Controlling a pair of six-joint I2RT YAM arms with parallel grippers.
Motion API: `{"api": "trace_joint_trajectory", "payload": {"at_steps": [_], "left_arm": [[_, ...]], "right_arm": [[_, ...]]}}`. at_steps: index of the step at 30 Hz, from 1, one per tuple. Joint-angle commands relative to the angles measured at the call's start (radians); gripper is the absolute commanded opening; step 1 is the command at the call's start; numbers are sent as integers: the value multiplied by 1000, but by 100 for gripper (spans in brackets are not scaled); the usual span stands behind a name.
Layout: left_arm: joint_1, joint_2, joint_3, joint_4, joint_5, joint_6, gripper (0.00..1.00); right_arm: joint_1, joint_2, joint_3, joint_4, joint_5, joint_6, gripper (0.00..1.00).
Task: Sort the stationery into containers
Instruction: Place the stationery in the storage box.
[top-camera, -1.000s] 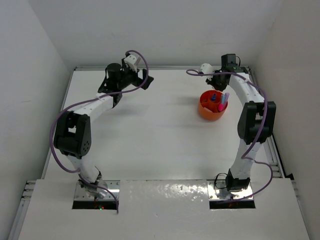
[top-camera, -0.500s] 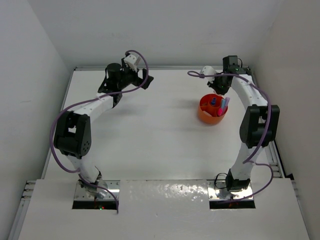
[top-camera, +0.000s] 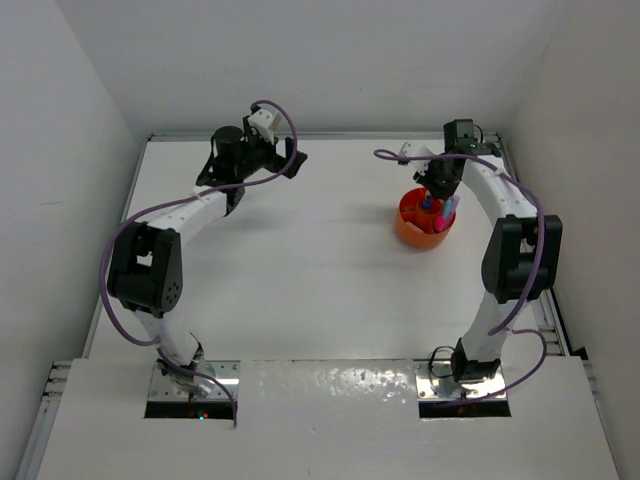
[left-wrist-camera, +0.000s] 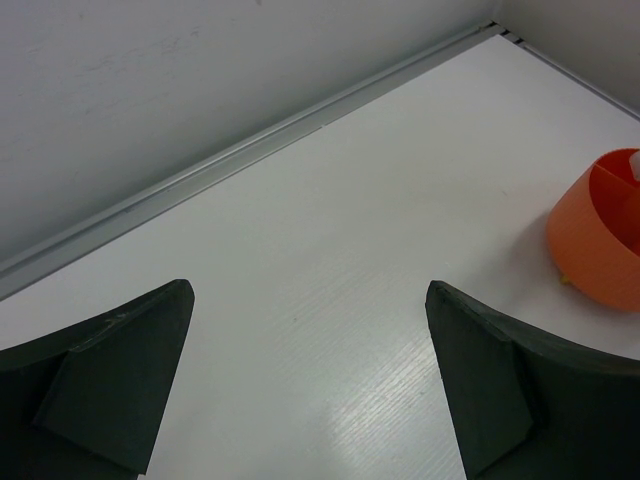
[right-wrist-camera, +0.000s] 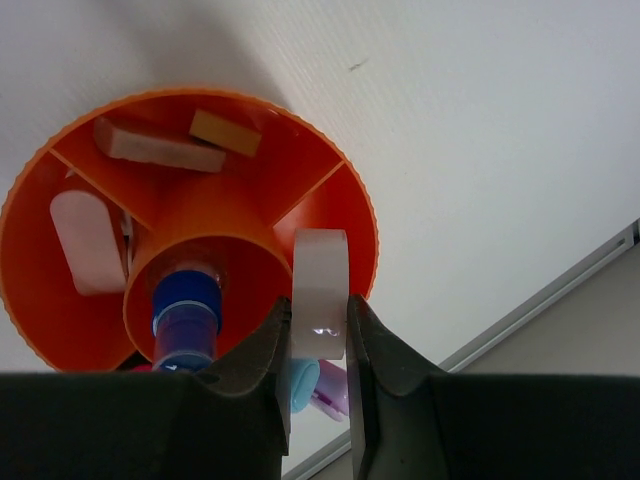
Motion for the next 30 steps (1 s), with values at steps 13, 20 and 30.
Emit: {"api": "trace_joint_trajectory", "payload": {"at_steps": [13, 20, 30], "left_arm": [[-10, -20, -9, 39, -11, 0, 100], [-12, -17, -2, 38, -5, 0, 100], [-16, -25, 6, 36, -5, 5, 100]], "right_arm": [[6, 2, 35, 41, -4, 50, 37], [4, -48, 6, 94, -23, 85, 50], [4, -263, -227, 500, -35, 372, 74]]}}
